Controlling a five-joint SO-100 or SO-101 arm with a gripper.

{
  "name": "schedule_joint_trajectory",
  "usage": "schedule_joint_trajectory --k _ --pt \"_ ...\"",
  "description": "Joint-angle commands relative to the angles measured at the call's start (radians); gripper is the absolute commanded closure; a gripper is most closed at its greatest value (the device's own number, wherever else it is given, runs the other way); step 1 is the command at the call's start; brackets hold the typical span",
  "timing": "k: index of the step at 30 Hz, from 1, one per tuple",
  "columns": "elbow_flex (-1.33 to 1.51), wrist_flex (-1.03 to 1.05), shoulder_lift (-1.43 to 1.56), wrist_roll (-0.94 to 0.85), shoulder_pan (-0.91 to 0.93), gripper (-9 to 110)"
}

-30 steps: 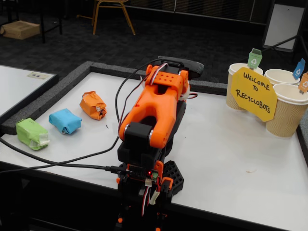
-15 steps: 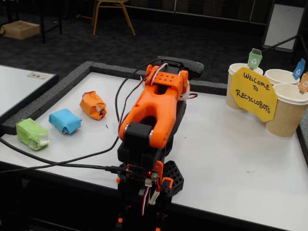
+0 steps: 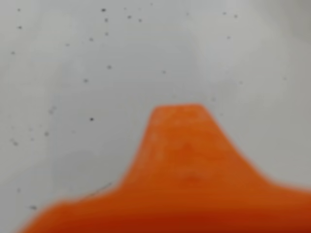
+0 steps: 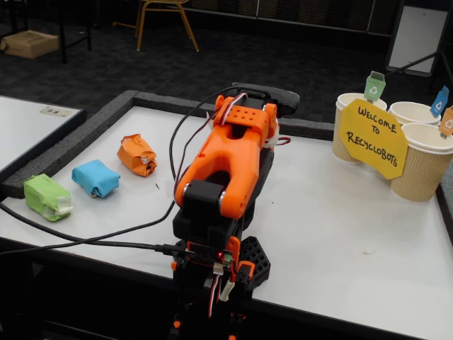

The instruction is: Sort rubbish by color.

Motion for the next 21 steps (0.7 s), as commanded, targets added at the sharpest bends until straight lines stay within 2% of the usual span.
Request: schedule_joint_trajectory --k 1,21 --pt "-0.031 -0.023 0.029 -0.015 -0.015 92" --pt "-0.026 -0.049 0.029 -0.023 0.018 92"
